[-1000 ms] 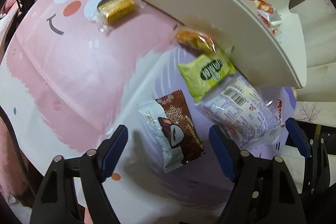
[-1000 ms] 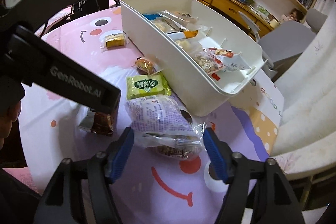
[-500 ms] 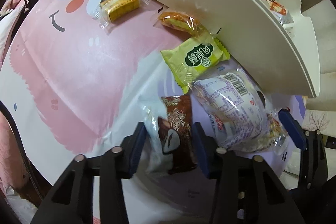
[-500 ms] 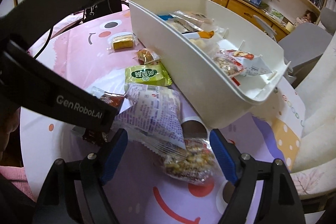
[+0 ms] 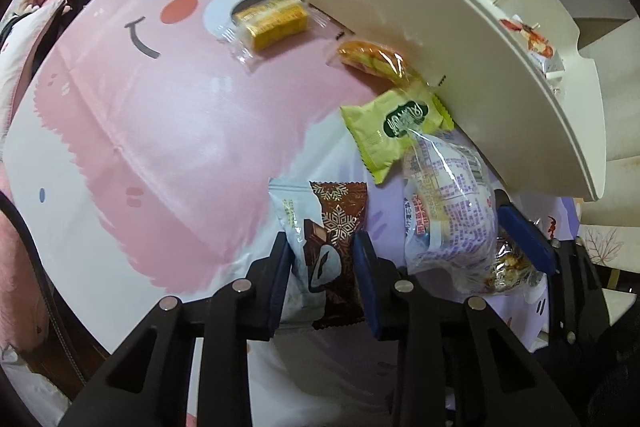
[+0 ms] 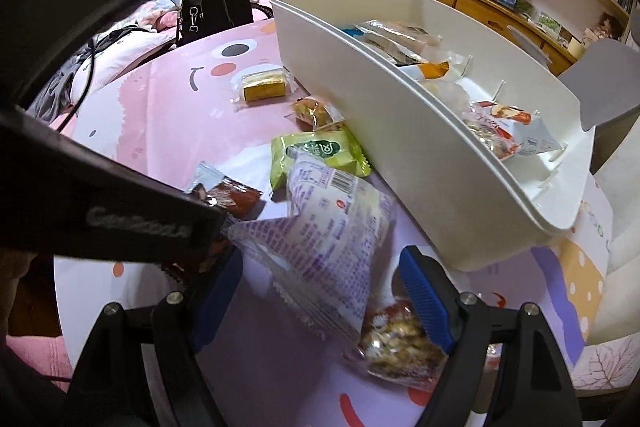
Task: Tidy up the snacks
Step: 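Close the left tool on the brown wafer while the right tool grasps the clear printed bag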
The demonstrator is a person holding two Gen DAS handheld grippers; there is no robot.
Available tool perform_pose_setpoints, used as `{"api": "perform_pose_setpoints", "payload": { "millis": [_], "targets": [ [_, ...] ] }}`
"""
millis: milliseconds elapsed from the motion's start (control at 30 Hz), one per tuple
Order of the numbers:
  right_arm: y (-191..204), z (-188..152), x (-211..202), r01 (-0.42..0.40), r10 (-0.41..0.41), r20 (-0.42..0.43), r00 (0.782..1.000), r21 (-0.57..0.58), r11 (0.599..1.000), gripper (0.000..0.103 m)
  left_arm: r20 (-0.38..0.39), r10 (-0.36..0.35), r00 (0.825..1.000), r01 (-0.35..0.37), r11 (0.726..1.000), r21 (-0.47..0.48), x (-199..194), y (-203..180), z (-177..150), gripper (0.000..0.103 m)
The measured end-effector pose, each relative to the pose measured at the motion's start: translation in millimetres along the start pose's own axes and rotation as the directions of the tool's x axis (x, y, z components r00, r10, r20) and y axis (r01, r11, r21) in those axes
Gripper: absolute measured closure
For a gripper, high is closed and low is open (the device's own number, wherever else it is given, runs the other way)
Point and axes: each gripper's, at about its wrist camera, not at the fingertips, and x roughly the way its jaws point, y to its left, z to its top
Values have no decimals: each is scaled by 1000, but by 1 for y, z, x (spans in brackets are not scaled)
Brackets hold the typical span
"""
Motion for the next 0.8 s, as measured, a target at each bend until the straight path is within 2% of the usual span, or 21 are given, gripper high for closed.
{"api": "perform_pose_setpoints", "payload": {
  "millis": [167,233,367,533,800],
  "targets": [
    [-5,4,12,-38,42,-40,998,86,996,24,31,12,999,-12,1000,6,-14,7,-3,73],
    [-4,5,12,-58,62,-30,998,106,993,32,42,15,999,-15,1000,6,-22,13,-3,73],
    [0,7,11,-36,39,-30,999,110,993,37,54,28,998,-29,999,19,-36,17,-2,74],
    [2,9,4,-19,22,-23,1000,108,994,53,79,30,996,-34,998,48,-51,21,9,74],
    [11,12,-8,-4,7,-23,1000,133,991,56,107,25,994,-36,994,102,-85,23,11,74]
  ]
}}
